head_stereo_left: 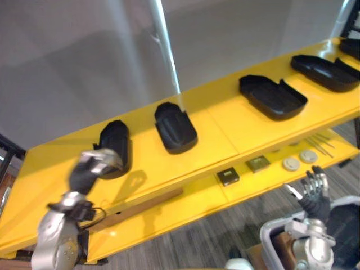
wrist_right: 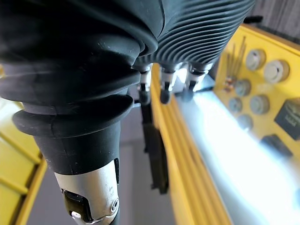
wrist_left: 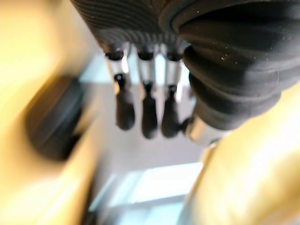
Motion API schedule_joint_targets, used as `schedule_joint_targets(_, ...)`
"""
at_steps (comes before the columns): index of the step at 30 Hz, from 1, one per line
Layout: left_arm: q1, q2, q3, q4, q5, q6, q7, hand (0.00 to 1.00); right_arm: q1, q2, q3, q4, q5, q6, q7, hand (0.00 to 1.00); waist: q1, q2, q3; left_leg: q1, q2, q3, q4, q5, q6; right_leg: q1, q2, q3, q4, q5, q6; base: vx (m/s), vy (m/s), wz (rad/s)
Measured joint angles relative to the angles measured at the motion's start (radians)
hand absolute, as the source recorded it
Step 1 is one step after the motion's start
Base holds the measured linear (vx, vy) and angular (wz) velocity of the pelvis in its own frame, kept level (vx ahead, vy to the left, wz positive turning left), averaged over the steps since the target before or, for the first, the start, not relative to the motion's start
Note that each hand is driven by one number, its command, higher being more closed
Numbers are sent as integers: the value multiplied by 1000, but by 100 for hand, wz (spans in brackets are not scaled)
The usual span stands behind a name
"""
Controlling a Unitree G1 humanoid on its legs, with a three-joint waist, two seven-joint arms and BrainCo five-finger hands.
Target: Walk over and take plastic housings, then place them on the shelf
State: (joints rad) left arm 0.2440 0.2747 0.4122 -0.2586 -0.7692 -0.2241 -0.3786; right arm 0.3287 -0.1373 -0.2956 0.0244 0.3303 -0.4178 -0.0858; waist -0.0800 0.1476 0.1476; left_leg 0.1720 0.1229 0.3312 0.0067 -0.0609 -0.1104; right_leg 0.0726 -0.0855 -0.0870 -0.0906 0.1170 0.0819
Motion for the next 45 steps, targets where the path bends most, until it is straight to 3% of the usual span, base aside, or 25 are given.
schedule_joint_targets(1, 22, -64, 35, -3, -8, -74, 32, 0, 6, 28, 0, 0, -6, -2, -3, 0, 15, -10, -6, 0, 0, -6, 0, 1, -1, 2, -1, -4, 0, 0, 0, 1, -11, 11)
schedule_joint_targets(2, 37, -96, 44, -11, -9, -101, 45, 0, 6, 41, 3, -1, -11, -2, -5, 0, 18, -15, -8, 0, -1, -13, 0, 1, -1, 6, -2, -11, 0, 0, 0, -9, -4, 26)
schedule_joint_targets(4, 103, -189, 25, -66, 36, -199, 117, 0, 9, 94, 42, -16, -37, -3, -49, 0, 32, -46, -11, 1, -1, -28, -1, -1, 4, 16, -4, -28, 0, -8, 1, -31, 1, 21)
schedule_joint_targets(5, 112, -204, 7, -80, 50, -220, 145, 0, 11, 106, 51, -20, -47, -8, -59, 0, 40, -54, -12, 0, -1, -28, 0, -1, 4, 15, -4, -28, 0, -10, 1, -38, -8, 8)
schedule_joint_targets(7, 111, -241, -52, -120, 202, -302, 313, 0, 14, 126, 105, -35, -71, -23, -111, 0, 39, -76, -17, -17, -2, -48, 0, -1, 3, 17, -8, -44, 0, -18, -4, -43, -13, 18)
schedule_joint_targets(8, 107, -247, -64, -131, 240, -314, 354, 0, 15, 129, 115, -46, -72, -23, -123, 0, 39, -78, -18, -17, -3, -49, -1, -1, 3, 17, -8, -45, 0, -19, -4, -26, -4, 11)
schedule_joint_targets(10, 102, -250, -89, -164, 419, -349, 537, 0, 13, 130, 144, -67, -92, -46, -163, 0, 38, -75, -20, -17, -3, -48, -2, 0, 3, 16, -8, -45, 0, -19, -5, 0, 0, 0)
schedule_joint_targets(12, 85, -251, -93, -177, 496, -364, 644, 0, 11, 130, 152, -70, -94, -47, -182, 0, 38, -71, -22, -16, -2, -48, -1, 1, 2, 16, -7, -45, 0, -18, -6, 39, 0, 0)
schedule_joint_targets(15, 49, -252, -113, -188, 512, -366, 726, 0, -10, 122, 174, -70, -111, -47, -209, 0, 39, -70, -23, -14, 1, -48, -2, 5, -5, 13, -3, -46, 1, -15, -3, 49, -2, 1)
schedule_joint_targets(19, 8, -250, -150, -195, 514, -364, 714, 0, -48, 102, 213, -80, -150, -37, -255, 0, 39, -76, -20, -13, 3, -47, -2, 5, -5, 14, -1, -46, 1, -14, -2, 9, -1, 0)
schedule_joint_targets(24, -82, -206, -280, -197, 511, -363, 673, 0, -69, 84, 188, -174, -228, -14, -347, 0, 33, -105, -12, 9, 7, 10, -1, -8, -9, -1, 8, 8, 0, -12, 1, -3, 12, -32)
schedule_joint_targets(27, -154, -156, -369, -197, 504, -350, 670, 0, -51, 68, 91, -233, -228, 4, -394, 0, -8, -111, -9, 24, 5, 75, 3, -23, -10, -23, 15, 78, 9, 4, 4, 35, 37, -62)
schedule_joint_targets(30, -217, -153, -416, -187, 505, -328, 693, 0, 25, 62, -23, -289, -214, 7, -411, 0, -59, -114, -3, 59, 8, 167, 8, -49, -14, -38, 33, 171, 10, 15, 9, 37, 44, -87)
schedule_joint_targets(34, -263, -154, -463, -147, 508, -297, 735, 0, 137, 72, -128, -358, -70, -22, -356, 0, -137, -114, 5, 107, 23, 277, 41, -99, -25, -40, 60, 272, 10, 18, 13, 6, 23, -80)
schedule_joint_targets(36, -272, -157, -486, -140, 515, -285, 754, 0, 168, 86, -133, -373, -44, -38, -319, 0, -157, -114, 5, 117, 25, 309, 43, -110, -26, -44, 67, 298, 9, 18, 14, -24, 5, -53)
schedule_joint_targets(39, -287, -164, -504, -140, 568, -258, 776, 0, 171, 111, -107, -372, 1, -48, -255, 0, -154, -111, 4, 121, 21, 327, 60, -121, -26, -59, 74, 324, 9, 19, 15, -31, -6, -25)
schedule_joint_targets(40, -285, -165, -503, -141, 581, -254, 784, 0, 164, 111, -92, -371, 6, -48, -240, 0, -149, -112, 6, 114, 25, 320, 83, -128, -21, -62, 76, 333, 9, 19, 15, -31, -31, -41)
schedule_joint_targets(41, -270, -163, -497, -143, 591, -252, 807, 0, 137, 110, -51, -367, 12, -49, -206, 0, -130, -121, 8, 78, 35, 225, 183, -151, 21, -68, 76, 366, 10, 23, 11, -27, -45, -67)
schedule_joint_targets(42, -252, -168, -489, -149, 592, -251, 826, 0, 112, 101, -15, -367, 13, -54, -179, 0, -106, -119, 9, 32, 42, 106, 279, -178, 68, -72, 82, 398, 10, 22, 7, -36, -32, -118)
schedule_joint_targets(43, -207, -173, -480, -163, 604, -242, 858, 0, 56, 86, 43, -362, 15, -56, -134, 0, -73, -104, 16, -41, 39, -78, 432, -208, 119, -87, 103, 453, 26, 20, 0, -31, 25, -120)
schedule_joint_targets(45, -135, -176, -469, -191, 624, -237, 869, 0, 7, 70, 105, -351, 17, -56, -107, 0, -45, -89, 14, -80, 23, -222, 533, -221, 138, -98, 123, 498, 46, 8, -13, -22, 170, -100)
